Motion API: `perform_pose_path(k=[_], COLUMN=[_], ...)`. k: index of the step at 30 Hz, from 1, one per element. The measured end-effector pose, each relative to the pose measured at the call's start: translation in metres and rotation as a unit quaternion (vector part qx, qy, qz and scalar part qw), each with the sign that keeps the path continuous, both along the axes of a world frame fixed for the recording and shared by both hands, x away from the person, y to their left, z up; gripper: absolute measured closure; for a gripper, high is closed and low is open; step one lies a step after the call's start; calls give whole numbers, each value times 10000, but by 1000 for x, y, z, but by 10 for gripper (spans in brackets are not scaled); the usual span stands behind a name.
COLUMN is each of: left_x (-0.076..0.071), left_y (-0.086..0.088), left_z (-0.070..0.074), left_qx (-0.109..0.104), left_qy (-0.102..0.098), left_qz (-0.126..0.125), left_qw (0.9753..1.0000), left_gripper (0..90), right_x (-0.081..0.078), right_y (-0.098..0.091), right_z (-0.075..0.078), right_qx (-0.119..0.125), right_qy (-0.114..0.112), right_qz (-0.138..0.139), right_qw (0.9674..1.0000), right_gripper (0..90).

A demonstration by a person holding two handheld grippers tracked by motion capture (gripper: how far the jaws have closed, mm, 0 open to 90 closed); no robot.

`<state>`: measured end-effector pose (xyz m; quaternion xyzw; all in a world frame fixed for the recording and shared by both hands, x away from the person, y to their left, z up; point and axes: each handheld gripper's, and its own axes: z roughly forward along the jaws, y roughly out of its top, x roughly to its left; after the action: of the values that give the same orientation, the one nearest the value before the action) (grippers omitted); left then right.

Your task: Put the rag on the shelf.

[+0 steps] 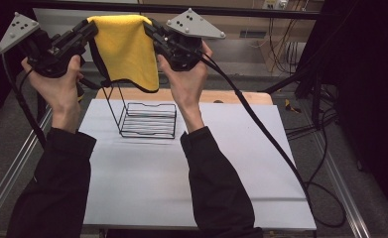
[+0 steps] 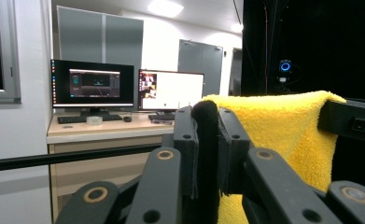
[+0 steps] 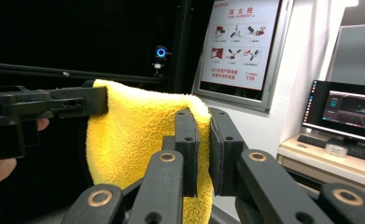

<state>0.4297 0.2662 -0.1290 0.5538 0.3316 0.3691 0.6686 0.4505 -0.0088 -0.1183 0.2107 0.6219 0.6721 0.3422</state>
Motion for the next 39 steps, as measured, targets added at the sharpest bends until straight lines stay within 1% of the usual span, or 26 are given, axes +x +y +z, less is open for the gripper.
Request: perform_pose_path(k=[1, 2, 3, 4, 5, 6, 7, 10, 11, 12, 14, 16, 17, 18, 20, 21, 22, 23, 26, 27, 28, 31, 32, 35, 36, 39], left_x=[2, 6, 6, 8, 11, 16, 16, 26, 26, 28, 33, 39, 39, 40, 44, 44, 45, 46, 49, 50, 53, 54, 55, 56, 56, 58], left_y=[0, -1, -1, -2, -2, -4, -4, -7, -7, -7, -8, -9, -9, -8, -8, -8, -8, -8, -7, -6, -5, -3, -2, -1, 0, 3], left_z=[1, 3, 3, 4, 5, 6, 6, 8, 8, 8, 9, 7, 7, 6, 2, 2, 0, -1, -7, -9, -13, -16, -20, -23, -25, -32], left_qx=[-9, -17, -17, -18, 17, 38, 38, 70, 70, 63, 114, 82, 82, 88, 54, 54, 81, 69, 78, 92, 91, 119, 132, 148, 155, 179], left_qy=[17, 25, 25, 17, 14, 28, 28, 49, 49, 54, 73, 97, 97, 118, 149, 149, 155, 158, 174, 195, 265, 286, 302, 332, 348, 415], left_qz=[-16, -23, -23, -18, -4, 11, 11, 44, 44, 54, 67, 70, 70, 55, 40, 40, 49, 43, 47, 58, 37, 47, 62, 79, 81, 77], left_qw=[10000, 10000, 10000, 10000, 10000, 10000, 10000, 10000, 10000, 10000, 9999, 9999, 9999, 9999, 9999, 9999, 9998, 9998, 9998, 9998, 9996, 9995, 9994, 9993, 9992, 9990], left_gripper=[800, 800, 801, 800, 800, 801, 800, 800, 800, 800, 800, 800, 800, 800, 800, 800, 800, 800, 800, 800, 800, 800, 800, 800, 800, 800], right_x=[0, 4, 4, 8, 8, 12, 12, 22, 22, 26, 29, 36, 36, 41, 46, 46, 50, 50, 57, 57, 60, 63, 66, 68, 69, 70], right_y=[0, 0, 0, -1, -1, -1, -1, -2, -2, -3, -3, -4, -4, -5, -5, -5, -4, -4, -3, -3, -1, -1, 1, 3, 4, 6], right_z=[0, 2, 2, 4, 4, 6, 6, 7, 7, 7, 7, 6, 6, 5, 4, 4, 2, 2, -3, -3, -6, -9, -12, -16, -20, -24], right_qx=[0, -14, -14, -18, -18, -31, -31, -57, -57, -43, -31, -59, -59, -116, -158, -158, -235, -235, -297, -297, -337, -365, -422, -466, -481, -526], right_qy=[0, -14, -14, -22, -22, -33, -33, -37, -37, -18, -10, 5, 5, 9, 27, 27, 35, 35, 57, 57, 60, 69, 69, 69, 105, 148], right_qz=[0, -34, -34, -59, -59, -89, -89, -145, -145, -152, -168, -176, -176, -184, -201, -201, -229, -229, -245, -245, -245, -235, -241, -230, -211, -207], right_qw=[10000, 10000, 10000, 10000, 10000, 10000, 10000, 9999, 9999, 9999, 9999, 9998, 9998, 9998, 9997, 9997, 9995, 9995, 9992, 9992, 9991, 9990, 9988, 9986, 9986, 9983], right_gripper=[836, 836, 836, 836, 836, 836, 836, 836, 836, 835, 835, 835, 835, 835, 835, 835, 835, 835, 835, 835, 835, 834, 834, 833, 834, 833])
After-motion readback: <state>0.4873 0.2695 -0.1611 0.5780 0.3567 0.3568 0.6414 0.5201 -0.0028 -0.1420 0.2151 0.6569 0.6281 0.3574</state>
